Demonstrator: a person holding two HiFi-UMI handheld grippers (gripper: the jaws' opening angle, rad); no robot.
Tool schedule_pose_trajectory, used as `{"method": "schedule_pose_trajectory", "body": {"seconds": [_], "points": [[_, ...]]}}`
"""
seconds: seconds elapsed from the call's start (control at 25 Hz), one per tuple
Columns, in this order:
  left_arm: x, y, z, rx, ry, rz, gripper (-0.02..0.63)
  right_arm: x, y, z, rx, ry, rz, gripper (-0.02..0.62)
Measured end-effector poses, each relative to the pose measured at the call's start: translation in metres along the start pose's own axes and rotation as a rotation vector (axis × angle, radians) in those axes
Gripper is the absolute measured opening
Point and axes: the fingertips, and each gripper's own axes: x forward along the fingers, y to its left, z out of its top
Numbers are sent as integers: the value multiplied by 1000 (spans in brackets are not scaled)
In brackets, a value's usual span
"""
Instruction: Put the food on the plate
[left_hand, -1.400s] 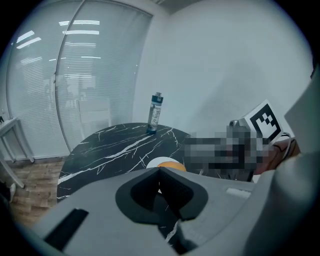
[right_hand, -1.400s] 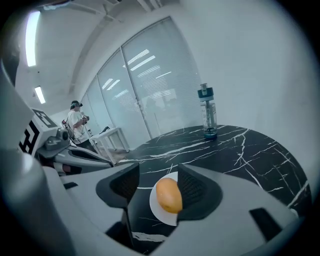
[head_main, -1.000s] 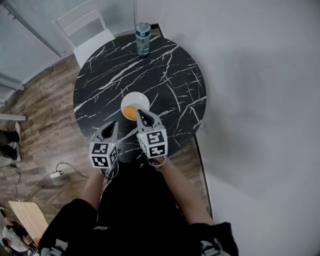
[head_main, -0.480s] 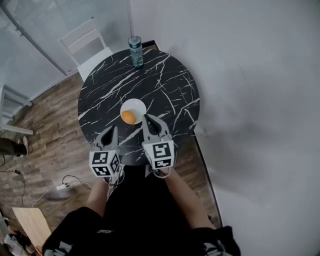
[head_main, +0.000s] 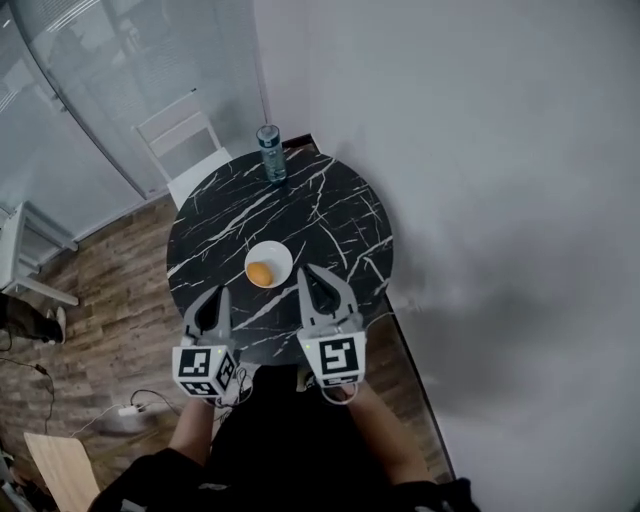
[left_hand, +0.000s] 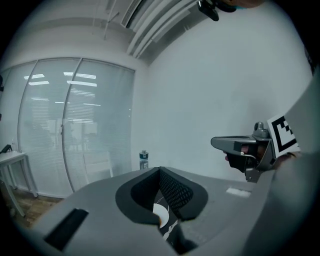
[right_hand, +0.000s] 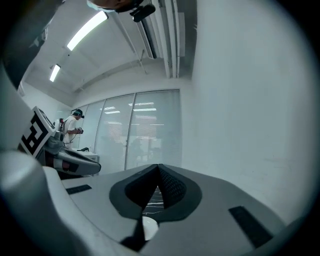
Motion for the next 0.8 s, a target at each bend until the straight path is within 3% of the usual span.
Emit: {"method": "schedule_pose_trajectory", "body": {"seconds": [0.12, 0.24, 0.8], "points": [[-11, -5, 17, 25, -38, 4, -2, -13, -4, 21, -6, -32, -4, -5], [-15, -4, 31, -1, -60, 5, 0, -19, -9, 33, 4, -45, -11, -5], [-22, -17, 43, 2, -79, -10, -2, -28, -18, 38, 17, -43, -13, -5]]}}
